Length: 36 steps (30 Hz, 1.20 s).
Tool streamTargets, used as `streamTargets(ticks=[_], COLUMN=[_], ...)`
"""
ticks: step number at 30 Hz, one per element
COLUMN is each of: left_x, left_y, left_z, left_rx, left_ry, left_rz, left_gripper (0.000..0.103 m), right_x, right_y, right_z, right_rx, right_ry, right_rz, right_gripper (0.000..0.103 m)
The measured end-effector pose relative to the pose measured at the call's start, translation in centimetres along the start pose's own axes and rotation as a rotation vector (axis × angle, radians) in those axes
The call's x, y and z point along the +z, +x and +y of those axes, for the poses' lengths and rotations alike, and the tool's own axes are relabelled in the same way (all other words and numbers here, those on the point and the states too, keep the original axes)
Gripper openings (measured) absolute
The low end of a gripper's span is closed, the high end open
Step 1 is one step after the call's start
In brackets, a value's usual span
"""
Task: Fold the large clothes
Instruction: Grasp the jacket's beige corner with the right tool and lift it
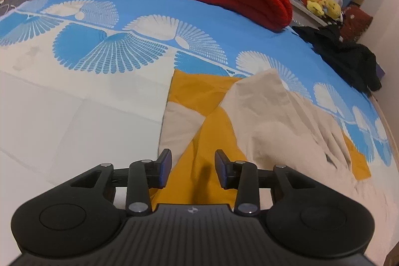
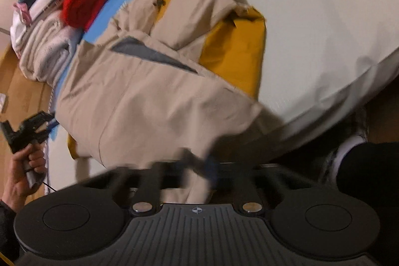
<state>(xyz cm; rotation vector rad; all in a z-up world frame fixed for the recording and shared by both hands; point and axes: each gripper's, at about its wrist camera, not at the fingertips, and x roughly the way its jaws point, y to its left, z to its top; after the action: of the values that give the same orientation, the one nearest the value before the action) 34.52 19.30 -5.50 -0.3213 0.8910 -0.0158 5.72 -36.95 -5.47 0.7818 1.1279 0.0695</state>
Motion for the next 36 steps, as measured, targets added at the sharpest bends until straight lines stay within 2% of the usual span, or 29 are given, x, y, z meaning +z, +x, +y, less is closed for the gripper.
streamTargets(ticks=[2,6,9,13,19,21,22,23,24,25,28,31,32,34,36], left_x=[0.5,1.6,2.4,3.1,3.2,3.2,3.2,3.2,3.2,3.3,3.9,5.4,5.9,6.4,7.0], left_y=[0.7,2.5,3.7,5.6,8.0,8.6,8.9,9.2,9.4,9.3,6.5,2.0,1.0,0.6,2.1], left_z=[-0.3,-1.5,-2.0,-2.6,-4.4,-4.8,-5.0,-5.1,-5.2,-5.3,-5.4,-3.8,-2.9,-1.0,0.6], left_rx=[-0.005,-0.002,0.015,0.012,0.038,0.047,0.055,0.06,0.058,0.056,0.045,-0.035,-0.038,-0.031,-0.015], left_ry=[-0.019,-0.006,-0.015,-0.035,0.053,0.088,0.111,0.136,0.17,0.201,0.268,0.216,0.174,0.089,0.016], left_rz=[-0.012,-0.021,-0.033,-0.018,-0.001,-0.008,-0.007,0.001,0.016,0.018,-0.066,-0.196,-0.23,-0.25,-0.215], left_gripper=[0.055,0.058,0.06,0.06,0.059,0.053,0.042,0.02,0.009,0.003,0.002,0.002,0.002,0.002,0.002], right_x=[0.3,1.3,2.1,5.0,11.5,13.2,13.8,14.6,15.0,15.6,17.1,18.4,18.6,18.9,20.1], right_y=[-1.4,-5.6,-8.5,-9.7,-7.0,-5.5,-4.9,-4.1,-3.5,-2.9,-1.4,-1.2,-1.4,-1.2,-0.2], right_z=[0.6,1.8,3.7,5.9,7.2,7.5,7.7,7.9,8.2,8.3,8.5,9.0,9.4,10.5,11.3], right_rx=[0.012,0.043,-0.015,-0.1,-0.165,-0.191,-0.198,-0.205,-0.208,-0.208,-0.214,-0.183,-0.16,-0.145,-0.157], right_ry=[-0.027,-0.085,-0.231,-0.387,-0.493,-0.532,-0.547,-0.565,-0.575,-0.583,-0.574,-0.533,-0.544,-0.587,-0.6], right_rz=[-0.08,-0.315,-0.504,-0.651,-0.745,-0.763,-0.768,-0.772,-0.773,-0.775,-0.783,-0.831,-0.859,-0.908,-0.936], right_gripper=[0.001,0.001,0.001,0.0,0.0,0.0,0.0,0.0,0.0,0.0,0.0,0.0,0.0,0.0,0.0])
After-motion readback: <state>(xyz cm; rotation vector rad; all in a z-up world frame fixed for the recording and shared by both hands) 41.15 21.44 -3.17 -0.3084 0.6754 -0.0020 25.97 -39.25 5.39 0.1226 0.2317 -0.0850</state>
